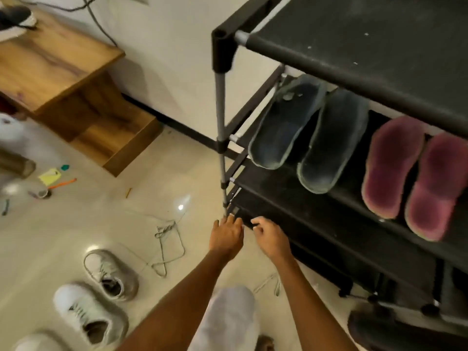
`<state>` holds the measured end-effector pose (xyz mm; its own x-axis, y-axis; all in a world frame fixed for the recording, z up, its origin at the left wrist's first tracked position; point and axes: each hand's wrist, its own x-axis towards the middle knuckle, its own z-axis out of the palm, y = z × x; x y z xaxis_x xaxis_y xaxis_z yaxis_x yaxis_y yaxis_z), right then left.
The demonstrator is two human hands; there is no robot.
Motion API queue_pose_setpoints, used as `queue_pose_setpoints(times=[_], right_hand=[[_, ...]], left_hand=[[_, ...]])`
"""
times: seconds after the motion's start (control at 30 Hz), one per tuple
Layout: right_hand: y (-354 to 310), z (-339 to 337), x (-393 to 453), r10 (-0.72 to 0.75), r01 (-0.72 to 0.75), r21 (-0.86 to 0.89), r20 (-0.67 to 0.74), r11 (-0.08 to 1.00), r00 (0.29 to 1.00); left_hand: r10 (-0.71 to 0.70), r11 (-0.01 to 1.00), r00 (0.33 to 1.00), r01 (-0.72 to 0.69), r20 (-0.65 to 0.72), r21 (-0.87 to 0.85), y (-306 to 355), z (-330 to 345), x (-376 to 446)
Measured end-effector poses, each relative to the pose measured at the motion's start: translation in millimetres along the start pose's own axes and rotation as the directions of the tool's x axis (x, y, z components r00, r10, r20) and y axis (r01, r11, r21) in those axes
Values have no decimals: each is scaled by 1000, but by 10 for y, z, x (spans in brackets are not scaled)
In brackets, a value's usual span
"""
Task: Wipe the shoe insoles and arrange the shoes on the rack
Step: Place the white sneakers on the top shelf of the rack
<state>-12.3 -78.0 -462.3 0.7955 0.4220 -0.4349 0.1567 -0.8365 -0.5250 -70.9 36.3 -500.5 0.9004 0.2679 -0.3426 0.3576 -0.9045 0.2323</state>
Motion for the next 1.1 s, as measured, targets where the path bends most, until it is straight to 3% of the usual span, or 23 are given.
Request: queue_pose_setpoints(times=[0.23,0.43,0.57,0.77,0.97,1.1], right_hand=[[-671,10,-197,-77,94,-65,227,993,971],[-1374,-63,-392,-165,226,-113,398,967,902],[-1712,114,-440,-204,294,-119,482,948,852],[-2049,685,-726,-240,390,-125,609,912,756],[-2381,1383,-879,-293,518,-116,711,847,639],[-2539,2127,-794,-306,572,-114,752,812,584]], left_hand=[[-208,972,974,216,87,-97,-246,-461,-637],[-451,866,885,466,119,-183,-393,-966,-1126],[-589,758,801,595,110,-267,-602,-1082,-1300],[-771,536,613,772,173,-343,-1004,-871,-1688],[-858,356,470,834,205,-421,-1500,-482,-2098],[-886,282,409,849,218,-447,-1969,-76,-2246]])
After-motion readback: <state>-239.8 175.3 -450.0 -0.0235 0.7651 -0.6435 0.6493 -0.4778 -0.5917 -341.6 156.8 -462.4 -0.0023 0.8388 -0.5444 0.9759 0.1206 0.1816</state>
